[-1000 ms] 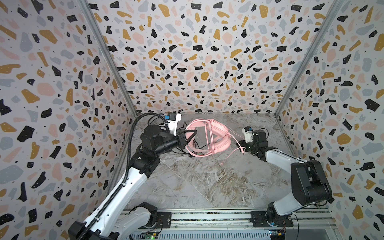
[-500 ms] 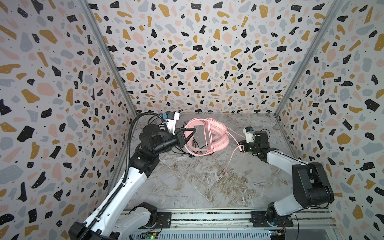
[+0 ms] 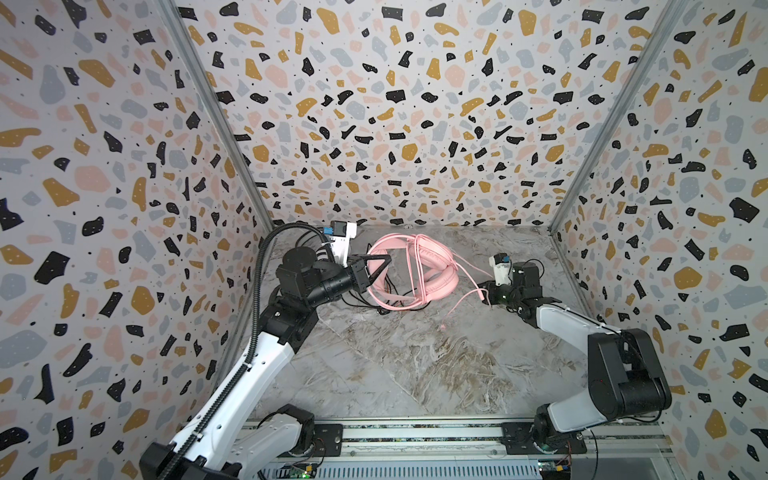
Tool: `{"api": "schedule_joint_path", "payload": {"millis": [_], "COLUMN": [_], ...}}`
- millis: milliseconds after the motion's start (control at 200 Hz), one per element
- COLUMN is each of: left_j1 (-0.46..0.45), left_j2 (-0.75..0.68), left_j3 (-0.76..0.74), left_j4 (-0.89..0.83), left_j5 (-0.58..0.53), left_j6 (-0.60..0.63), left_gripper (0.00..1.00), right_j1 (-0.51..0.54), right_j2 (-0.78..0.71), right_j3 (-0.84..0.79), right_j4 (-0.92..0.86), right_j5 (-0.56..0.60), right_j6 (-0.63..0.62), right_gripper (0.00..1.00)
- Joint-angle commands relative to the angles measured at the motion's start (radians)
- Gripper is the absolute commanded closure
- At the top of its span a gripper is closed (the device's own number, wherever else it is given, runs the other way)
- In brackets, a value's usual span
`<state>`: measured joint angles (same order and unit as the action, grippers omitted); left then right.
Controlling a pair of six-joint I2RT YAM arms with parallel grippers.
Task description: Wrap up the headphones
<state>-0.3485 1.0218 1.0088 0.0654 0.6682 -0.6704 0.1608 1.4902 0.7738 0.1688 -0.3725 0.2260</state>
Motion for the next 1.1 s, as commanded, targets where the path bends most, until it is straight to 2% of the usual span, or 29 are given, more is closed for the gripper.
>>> {"api": "schedule_joint_path", "payload": {"millis": [0, 160, 350, 471, 621, 711, 776, 901, 986, 1096], "left_j1": [0.023, 0.040, 0.048, 0.052, 0.059, 0.059, 0.060, 0.061, 0.062, 0.062], "left_j2": [-0.025, -0.020, -0.026, -0.033, -0.044, -0.044, -0.045, -0.049, -0.047, -0.052], "left_j3": [0.076, 0.082, 0.081, 0.092, 0.094, 0.094, 0.093, 0.092, 0.092, 0.088], "left_j4": [0.195, 0.192, 0.168, 0.150, 0.139, 0.142, 0.142, 0.139, 0.137, 0.139], "left_j5": [0.030, 0.040, 0.042, 0.049, 0.043, 0.049, 0.050, 0.056, 0.061, 0.061], "left_j6": [-0.023, -0.015, -0.017, -0.007, -0.005, -0.009, -0.011, -0.012, -0.012, -0.016], "left_gripper": [1.00, 1.00, 1.00, 1.00, 1.00, 1.00, 1.00, 1.00, 1.00, 1.00], "right_j1": [-0.010, -0.012, -0.014, -0.015, -0.023, -0.018, -0.012, 0.024, 0.050, 0.034], "right_j2": [-0.042, -0.050, -0.036, -0.024, -0.013, -0.015, -0.015, -0.021, -0.007, 0.005], "right_j3": [0.001, 0.004, 0.022, 0.032, 0.054, 0.072, 0.089, 0.105, 0.130, 0.140], "right_j4": [-0.020, -0.040, -0.050, -0.054, -0.093, -0.099, -0.093, -0.035, -0.041, -0.025], "right_j5": [0.004, 0.036, 0.028, 0.061, 0.198, 0.271, 0.297, 0.251, 0.324, 0.375], "right_j6": [-0.010, -0.019, -0.016, -0.002, 0.052, 0.059, 0.032, -0.113, -0.178, -0.215], "right_gripper": [0.87, 0.79, 0.79, 0.92, 1.00, 1.00, 1.00, 0.98, 0.98, 0.98]}}
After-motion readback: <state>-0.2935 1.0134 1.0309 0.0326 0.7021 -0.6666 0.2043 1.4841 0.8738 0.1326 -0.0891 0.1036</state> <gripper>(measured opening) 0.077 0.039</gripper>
